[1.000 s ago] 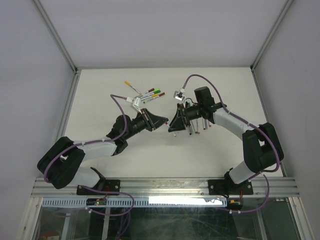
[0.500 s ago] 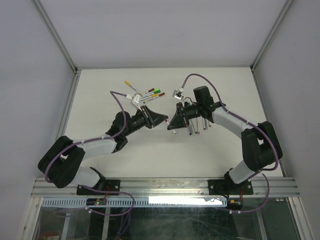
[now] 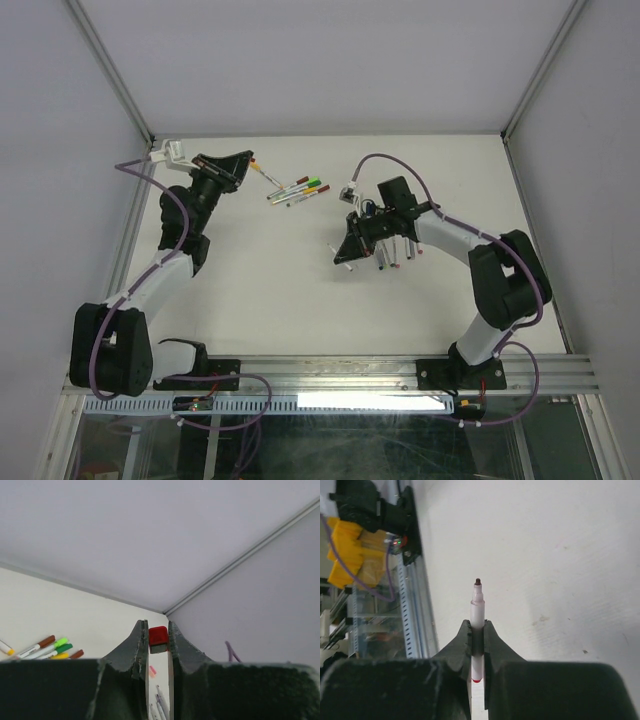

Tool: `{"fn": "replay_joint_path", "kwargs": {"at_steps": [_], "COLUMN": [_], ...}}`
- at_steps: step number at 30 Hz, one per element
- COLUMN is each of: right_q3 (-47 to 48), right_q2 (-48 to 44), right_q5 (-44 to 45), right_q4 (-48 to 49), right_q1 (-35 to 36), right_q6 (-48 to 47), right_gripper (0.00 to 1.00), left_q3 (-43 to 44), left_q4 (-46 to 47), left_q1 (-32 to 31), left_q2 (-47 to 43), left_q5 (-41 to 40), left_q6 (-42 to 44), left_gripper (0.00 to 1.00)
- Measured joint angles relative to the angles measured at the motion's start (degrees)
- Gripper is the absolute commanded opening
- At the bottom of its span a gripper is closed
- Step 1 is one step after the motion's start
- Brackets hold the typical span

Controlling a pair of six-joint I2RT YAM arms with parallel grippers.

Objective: Open the pen caps
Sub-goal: Place the pen at the center of the board.

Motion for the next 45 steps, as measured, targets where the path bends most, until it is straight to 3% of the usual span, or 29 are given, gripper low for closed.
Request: {"fn": "replay_joint_path", "kwargs": {"at_steps": [13, 19, 26, 32, 45], "right_q3": [-0.5, -0.5, 0.8, 1.7, 2.1], "right_q2": [2.5, 2.5, 5.4, 6.0, 6.2], "right_q5": [39.1, 53.5, 60.0, 63.0, 62.8], "right_q4": [0.5, 0.3, -0.5, -0.7, -1.0], "right_q1": [2.1, 3.7, 4.2, 4.4, 4.5], "right_q6": [13.7, 17.2, 18.0, 17.8, 17.0], "right_gripper": [0.01, 0.08, 0.17, 0.31, 0.34], "left_q3": [-16.1, -21.8, -23.0, -24.2, -25.1], "left_q4": [-0.8, -1.3, -0.7, 1.0, 2.8], "left_q1": [-0.8, -1.2, -4.5, -7.6, -10.5], "left_q2": [-6.2, -8.3, -8.9, -8.5, -6.6], "left_q5": [3.7, 4.8, 4.7, 3.7, 1.9], "left_q6": [-4.7, -7.4, -8.6, -9.1, -9.8], "left_gripper": [0.0, 0.0, 0.0, 0.0, 0.0]}}
